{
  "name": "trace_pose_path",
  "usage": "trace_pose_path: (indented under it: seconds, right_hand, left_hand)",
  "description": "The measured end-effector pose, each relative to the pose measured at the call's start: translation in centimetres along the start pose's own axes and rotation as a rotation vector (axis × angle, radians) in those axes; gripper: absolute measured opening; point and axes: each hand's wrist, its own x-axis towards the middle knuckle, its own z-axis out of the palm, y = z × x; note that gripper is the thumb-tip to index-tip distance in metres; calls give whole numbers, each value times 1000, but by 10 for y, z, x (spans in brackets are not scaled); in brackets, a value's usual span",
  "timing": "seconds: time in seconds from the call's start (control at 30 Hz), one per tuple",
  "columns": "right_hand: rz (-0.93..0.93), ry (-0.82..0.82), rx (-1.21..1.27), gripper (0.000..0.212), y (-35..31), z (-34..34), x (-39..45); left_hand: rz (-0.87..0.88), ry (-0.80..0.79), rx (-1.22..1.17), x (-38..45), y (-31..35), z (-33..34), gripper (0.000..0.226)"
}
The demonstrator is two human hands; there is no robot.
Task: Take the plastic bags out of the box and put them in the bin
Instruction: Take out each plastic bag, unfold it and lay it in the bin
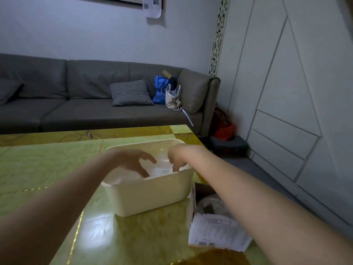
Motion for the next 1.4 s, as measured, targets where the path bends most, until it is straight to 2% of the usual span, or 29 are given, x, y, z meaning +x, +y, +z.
trace_pose_path:
  seconds: [0.13,0.2,0.3,0.37,0.47,0.57,0.67,0.8,0.93,1.07,1.2,1.3,1.4]
  right_hand:
    - [-23,127,142,37,16,-18,-54]
    - [-23,168,223,30,24,-20,-83]
    - [28,170,330,14,38,-9,-118]
    - [88,98,361,12,45,7,-136]
    - [192,7,335,16,45,33,-154]
    - [231,86,261,14,33,58,-159]
    - [273,268,293,17,21,76,-153]
    - [310,340,403,19,21,75,-149]
    - [278,290,594,37,30,64,-153]
    - [271,289,835,34,43,56,-158]
    - [306,136,656,44,49,54,-160]
    - [248,86,617,37,44,57,-159]
    - [174,143,766,28,41,59,-156]
  left_hand:
    - [103,322,-138,-26,28,-16,31]
    - [179,405,-167,-33,48,-11,27]
    - [321,379,-180,-44,87,8,27]
    - [383,288,-126,-49,110,26,27]
    - [394,195,90,-47,131,55,29]
    - [386,238,222,-40,140,78,29]
    - [345,279,128,-40,142,87,30]
    - [337,375,6,-40,135,91,33]
    - [329,467,-80,-39,133,95,39]
    - [314,501,-54,-37,133,94,31]
    - [327,500,-41,-42,133,91,18]
    - [333,516,-119,-46,130,89,12]
    - [322,408,-279,-49,131,90,33]
